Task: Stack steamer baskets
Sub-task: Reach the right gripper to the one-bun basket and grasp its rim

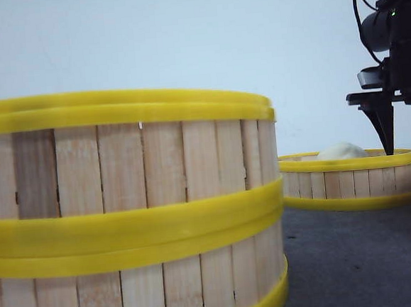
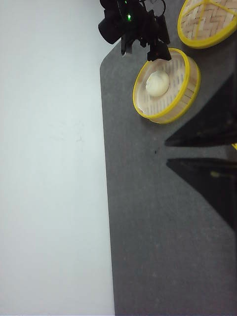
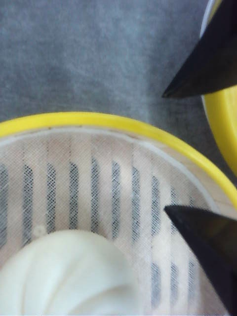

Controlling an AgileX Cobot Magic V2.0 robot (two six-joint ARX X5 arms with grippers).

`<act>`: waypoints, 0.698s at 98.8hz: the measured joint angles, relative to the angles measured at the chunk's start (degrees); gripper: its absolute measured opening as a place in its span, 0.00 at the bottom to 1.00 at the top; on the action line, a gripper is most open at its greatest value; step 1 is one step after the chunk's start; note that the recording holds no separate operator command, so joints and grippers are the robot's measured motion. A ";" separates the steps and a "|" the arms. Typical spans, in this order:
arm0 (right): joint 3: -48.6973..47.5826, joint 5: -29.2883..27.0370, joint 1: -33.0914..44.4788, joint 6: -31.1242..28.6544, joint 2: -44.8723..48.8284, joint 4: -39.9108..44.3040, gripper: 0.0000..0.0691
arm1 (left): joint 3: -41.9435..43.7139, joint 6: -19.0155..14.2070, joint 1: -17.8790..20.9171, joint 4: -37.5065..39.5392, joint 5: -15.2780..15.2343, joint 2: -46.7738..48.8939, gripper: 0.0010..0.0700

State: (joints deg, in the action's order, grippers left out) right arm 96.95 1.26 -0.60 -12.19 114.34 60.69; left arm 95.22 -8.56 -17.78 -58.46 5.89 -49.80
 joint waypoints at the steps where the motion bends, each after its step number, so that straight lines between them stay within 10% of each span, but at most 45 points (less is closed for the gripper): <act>1: 0.00 0.02 0.00 0.00 0.09 0.00 0.53 | 0.00 0.00 0.00 -0.04 0.00 0.00 0.01; 22: 0.00 -0.28 0.09 -0.42 0.35 -0.13 0.10 | 0.00 0.42 0.00 -0.15 -0.02 -0.02 0.01; 69: 5.84 2.93 0.20 -0.02 0.66 -0.07 0.03 | 0.00 1.05 -0.09 -0.52 -0.04 0.00 0.01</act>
State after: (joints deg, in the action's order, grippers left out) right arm 102.78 4.19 -0.40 -12.21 115.00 60.62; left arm 95.22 -7.51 -17.87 -58.98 5.85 -49.80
